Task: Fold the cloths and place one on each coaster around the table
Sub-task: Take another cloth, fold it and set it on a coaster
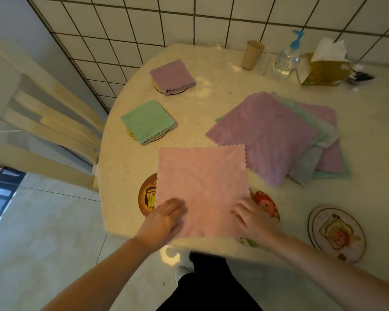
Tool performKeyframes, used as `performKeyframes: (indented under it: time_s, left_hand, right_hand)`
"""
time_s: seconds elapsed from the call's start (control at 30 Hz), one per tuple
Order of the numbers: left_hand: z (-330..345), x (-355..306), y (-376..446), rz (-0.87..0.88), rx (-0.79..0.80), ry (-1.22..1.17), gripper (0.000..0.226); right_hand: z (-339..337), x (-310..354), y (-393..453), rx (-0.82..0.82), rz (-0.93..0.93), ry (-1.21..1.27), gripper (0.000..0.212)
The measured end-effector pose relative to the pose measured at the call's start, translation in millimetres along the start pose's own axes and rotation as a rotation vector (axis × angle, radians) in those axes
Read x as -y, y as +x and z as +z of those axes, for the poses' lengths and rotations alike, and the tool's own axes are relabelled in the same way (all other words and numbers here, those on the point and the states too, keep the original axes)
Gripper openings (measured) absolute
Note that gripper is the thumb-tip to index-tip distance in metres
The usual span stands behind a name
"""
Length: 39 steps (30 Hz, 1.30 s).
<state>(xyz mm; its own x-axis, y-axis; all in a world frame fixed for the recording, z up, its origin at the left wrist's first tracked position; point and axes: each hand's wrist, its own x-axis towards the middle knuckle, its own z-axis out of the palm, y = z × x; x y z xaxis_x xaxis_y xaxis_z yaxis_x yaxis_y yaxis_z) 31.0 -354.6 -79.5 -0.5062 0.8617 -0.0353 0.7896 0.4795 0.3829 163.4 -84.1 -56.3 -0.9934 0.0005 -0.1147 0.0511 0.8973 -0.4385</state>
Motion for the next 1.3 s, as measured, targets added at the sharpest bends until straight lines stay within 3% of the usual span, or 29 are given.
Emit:
performKeyframes:
  time_s: [0.17, 0.23, 0.33, 0.47, 0.6, 0.77, 0.9, 0.97, 1.1, 1.3]
  left_hand:
    - [14, -6, -35, -0.024, 0.117, 0.176, 0.056]
    - [12, -4, -38, -0.017, 0.101, 0.161, 0.053]
    - [7, 0, -38, 0.017, 0.085, 0.133, 0.048]
    - [8, 4, -36, 0.073, 0.027, 0.152, 0.033]
    - [9, -4, -29, 0.043, 0.005, 0.186, 0.045]
    - [5, -9, -31, 0.037, 0.009, 0.214, 0.064]
    - [-2, -3, -31, 0.046, 0.005, 0.147, 0.063]
    - [-9, -1, -23, -0.068, 0.007, -0.006, 0.047]
    - [-40, 3, 6, -0.428, 0.038, -0.353, 0.014]
    - [-75, 27, 56, -0.606, -0.083, -0.637, 0.014]
  right_hand:
    - [19, 5, -42, -0.062, -0.053, -0.104, 0.020]
    - [18, 0, -49, -0.086, -0.033, -0.124, 0.004]
    - [16, -6, -54, -0.042, 0.005, -0.175, 0.020]
    - [17, -11, -52, 0.017, -0.020, -0.265, 0.022]
    - [15, -6, -44, 0.020, -0.019, -0.315, 0.022]
    - [-1, 4, -36, -0.022, 0.094, -0.137, 0.020]
    - [-13, 5, -32, -0.080, 0.209, 0.009, 0.014]
    - [-18, 4, -27, -0.100, 0.230, 0.053, 0.010]
    - [-27, 4, -10, -0.108, 0.232, 0.125, 0.026]
    - [-36, -11, 29, -0.072, 0.307, 0.277, 0.027]
